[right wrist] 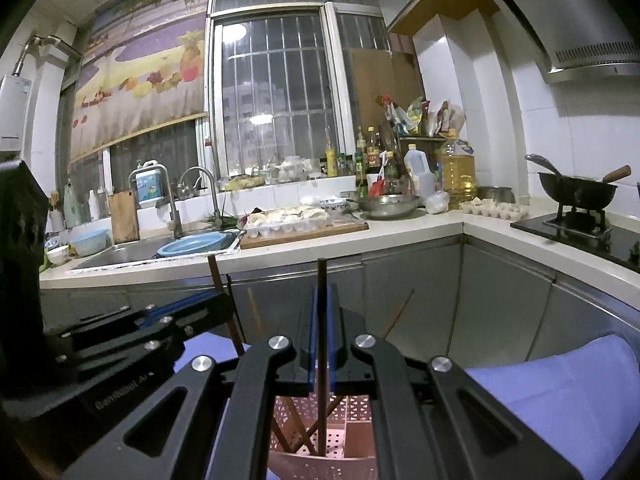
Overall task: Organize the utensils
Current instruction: 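Lower the chopstick into the caddy and open the left tool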
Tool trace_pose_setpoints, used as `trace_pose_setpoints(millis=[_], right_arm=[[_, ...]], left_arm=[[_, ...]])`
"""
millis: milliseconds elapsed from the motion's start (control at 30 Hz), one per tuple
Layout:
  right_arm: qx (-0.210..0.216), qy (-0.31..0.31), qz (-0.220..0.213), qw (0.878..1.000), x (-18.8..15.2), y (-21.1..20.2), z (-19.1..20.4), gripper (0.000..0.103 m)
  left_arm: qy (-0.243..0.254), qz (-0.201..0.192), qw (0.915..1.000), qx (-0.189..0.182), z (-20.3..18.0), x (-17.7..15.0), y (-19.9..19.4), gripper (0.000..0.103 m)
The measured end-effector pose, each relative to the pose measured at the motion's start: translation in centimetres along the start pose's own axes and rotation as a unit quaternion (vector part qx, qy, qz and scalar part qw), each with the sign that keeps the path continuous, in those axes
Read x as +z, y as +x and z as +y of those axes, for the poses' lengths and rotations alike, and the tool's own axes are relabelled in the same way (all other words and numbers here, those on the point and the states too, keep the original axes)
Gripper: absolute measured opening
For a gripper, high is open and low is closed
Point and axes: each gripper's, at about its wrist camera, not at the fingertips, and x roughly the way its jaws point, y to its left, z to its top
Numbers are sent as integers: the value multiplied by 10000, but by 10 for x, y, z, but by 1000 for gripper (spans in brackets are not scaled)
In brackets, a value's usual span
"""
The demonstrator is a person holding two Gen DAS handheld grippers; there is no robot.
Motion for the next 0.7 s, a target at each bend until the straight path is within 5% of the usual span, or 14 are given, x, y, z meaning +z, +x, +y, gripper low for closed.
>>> trace_pose_setpoints(millis=[400, 533, 600, 700], right_arm=[[134, 432, 158, 9988, -7, -10, -11, 6], [226, 546, 162, 9981, -7, -21, -12, 10], [273, 527, 131, 9982, -7, -30, -9, 17], [240, 458, -32, 9987, -6, -45, -5, 47]], left_arm=[[-47, 97, 9997, 219, -2, -7, -5, 5], [-88, 1, 9994, 322, -3, -6, -18, 19], [-90, -130, 9992, 356, -5, -5, -30, 24], [-58, -334, 9986, 416, -9, -2, -49, 31]])
